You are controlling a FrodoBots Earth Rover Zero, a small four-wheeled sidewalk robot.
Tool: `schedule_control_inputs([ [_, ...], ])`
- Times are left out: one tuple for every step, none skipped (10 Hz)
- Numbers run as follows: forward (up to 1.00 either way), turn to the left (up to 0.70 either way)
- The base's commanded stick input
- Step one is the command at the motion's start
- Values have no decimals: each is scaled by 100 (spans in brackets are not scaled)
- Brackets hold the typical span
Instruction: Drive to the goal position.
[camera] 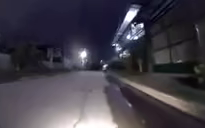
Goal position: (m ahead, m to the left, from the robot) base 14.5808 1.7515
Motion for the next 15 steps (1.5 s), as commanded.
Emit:
schedule_control_inputs([
  [70, -34],
  [70, 0],
  [70, 0],
  [70, 0],
  [70, 0],
  [70, 0],
  [70, 0],
  [70, 0],
  [70, -22],
  [70, -21],
  [70, 0],
  [70, 0],
  [70, 0],
  [70, 0],
  [70, -12],
])
